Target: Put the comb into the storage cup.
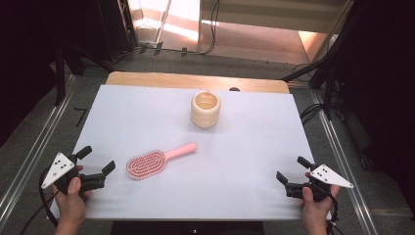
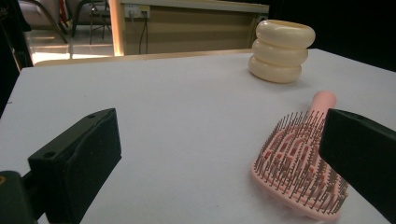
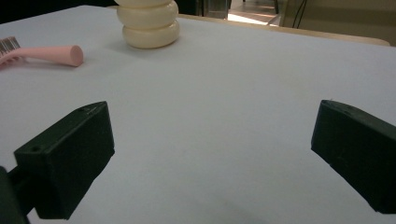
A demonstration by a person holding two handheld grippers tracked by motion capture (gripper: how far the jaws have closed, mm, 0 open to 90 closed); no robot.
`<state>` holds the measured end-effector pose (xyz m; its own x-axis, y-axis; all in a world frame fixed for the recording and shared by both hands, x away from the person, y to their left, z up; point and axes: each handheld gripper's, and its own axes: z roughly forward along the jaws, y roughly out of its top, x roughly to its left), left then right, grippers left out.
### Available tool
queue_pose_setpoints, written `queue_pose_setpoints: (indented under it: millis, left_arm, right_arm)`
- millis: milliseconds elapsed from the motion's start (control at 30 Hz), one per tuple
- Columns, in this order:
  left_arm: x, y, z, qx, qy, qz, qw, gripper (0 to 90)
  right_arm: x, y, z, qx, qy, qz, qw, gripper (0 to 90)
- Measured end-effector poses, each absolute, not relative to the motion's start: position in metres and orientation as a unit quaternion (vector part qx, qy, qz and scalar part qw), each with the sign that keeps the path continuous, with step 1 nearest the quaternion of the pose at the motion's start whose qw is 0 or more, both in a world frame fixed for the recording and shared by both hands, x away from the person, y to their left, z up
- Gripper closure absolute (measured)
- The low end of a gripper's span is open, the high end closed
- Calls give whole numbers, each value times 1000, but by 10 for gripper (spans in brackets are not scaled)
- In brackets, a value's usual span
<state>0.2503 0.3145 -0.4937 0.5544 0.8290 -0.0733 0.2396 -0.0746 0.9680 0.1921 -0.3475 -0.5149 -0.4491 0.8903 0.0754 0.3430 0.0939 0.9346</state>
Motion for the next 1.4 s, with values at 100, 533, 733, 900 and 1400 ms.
queue_pose_setpoints:
  millis: [100,533,733,900,1400]
  left_arm:
    - [250,314,-494,683,392,264,557,0]
    - [250,315,-494,683,390,258,561,0]
    - [249,314,-495,685,389,261,558,0]
    - [248,314,-495,684,390,263,557,0]
    - [247,311,-495,693,382,268,550,0]
  right_arm:
    - [192,-346,-512,438,695,506,265,0]
    - [202,-302,-485,388,732,499,255,197]
    - [213,-267,-467,352,756,494,246,476]
    - [227,-247,-458,331,773,493,223,606]
    - [259,-203,-443,298,804,467,214,759]
